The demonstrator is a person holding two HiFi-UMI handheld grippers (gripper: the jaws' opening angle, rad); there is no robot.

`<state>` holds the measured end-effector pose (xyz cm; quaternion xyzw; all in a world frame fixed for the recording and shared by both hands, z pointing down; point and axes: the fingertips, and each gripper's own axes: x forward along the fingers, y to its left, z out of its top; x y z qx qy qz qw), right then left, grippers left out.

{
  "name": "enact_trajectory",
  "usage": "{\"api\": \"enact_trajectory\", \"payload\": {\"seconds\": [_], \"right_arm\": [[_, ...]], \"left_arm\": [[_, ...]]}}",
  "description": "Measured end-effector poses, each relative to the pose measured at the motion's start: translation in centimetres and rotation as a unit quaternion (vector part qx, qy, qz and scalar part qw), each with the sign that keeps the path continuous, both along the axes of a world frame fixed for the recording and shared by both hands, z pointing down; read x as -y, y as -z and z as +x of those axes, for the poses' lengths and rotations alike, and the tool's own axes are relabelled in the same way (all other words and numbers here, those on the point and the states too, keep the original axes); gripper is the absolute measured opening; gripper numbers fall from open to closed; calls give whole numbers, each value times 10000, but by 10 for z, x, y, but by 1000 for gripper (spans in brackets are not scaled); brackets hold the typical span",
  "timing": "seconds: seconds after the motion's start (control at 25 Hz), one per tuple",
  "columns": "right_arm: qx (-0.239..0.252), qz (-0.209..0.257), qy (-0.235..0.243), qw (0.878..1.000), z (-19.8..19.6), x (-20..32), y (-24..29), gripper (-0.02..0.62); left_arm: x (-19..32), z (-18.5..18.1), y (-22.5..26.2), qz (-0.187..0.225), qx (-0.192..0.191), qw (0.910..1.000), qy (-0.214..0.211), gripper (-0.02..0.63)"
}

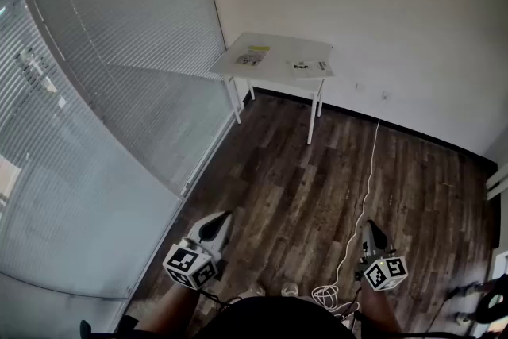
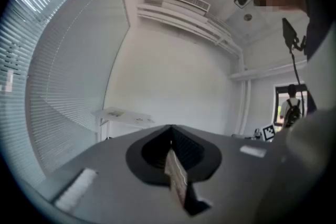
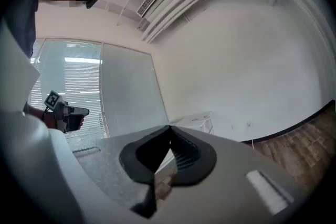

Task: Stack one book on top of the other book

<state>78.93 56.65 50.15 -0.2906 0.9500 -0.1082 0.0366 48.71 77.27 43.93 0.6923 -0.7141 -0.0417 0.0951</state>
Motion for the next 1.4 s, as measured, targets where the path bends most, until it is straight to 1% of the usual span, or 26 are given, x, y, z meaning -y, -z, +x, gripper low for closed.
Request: {"api": "enact_trajectory", "payload": {"seconds": [0.12,0.32,0.44,0.56,0.68,0.8,0.88,1.0,1.08,1.16,1.24,1.4], "right_arm": [[-119,-5,134,9998,1,0,-5,2],[-151,-24,165,9997,-1,9,-10,2],[-187,-107,231,9995,-5,12,-15,2],[-115,-279,575,9979,-19,11,-19,2],[-80,-302,967,9948,-36,11,-27,2],[-5,-515,903,9946,-43,17,-29,2],[42,-544,856,9948,-47,18,-27,2],[-31,-579,684,9960,-60,33,-27,2],[-124,-635,524,9965,-66,45,-28,2],[-206,-645,432,9968,-75,53,-25,2],[-295,-650,343,9969,-90,63,-22,2],[-367,-602,203,9973,-135,89,-12,2]], "left_arm": [[1,2,-5,-66,7,9999,93,8],[8,8,-7,-55,31,10000,74,8],[6,6,-9,-100,72,9998,175,8],[6,1,-7,-146,83,9994,301,8],[5,-3,-11,-221,108,9989,405,8],[3,-10,-23,-413,52,9982,431,8],[5,-23,-28,-437,-23,9979,484,7],[34,-45,-29,-316,-289,9976,536,8],[59,-52,-24,-238,-330,9985,366,8],[76,-61,-20,-192,-233,9994,160,8],[87,-82,-20,-231,-161,9996,96,8],[109,-142,-24,-343,-253,9990,122,8]]}}
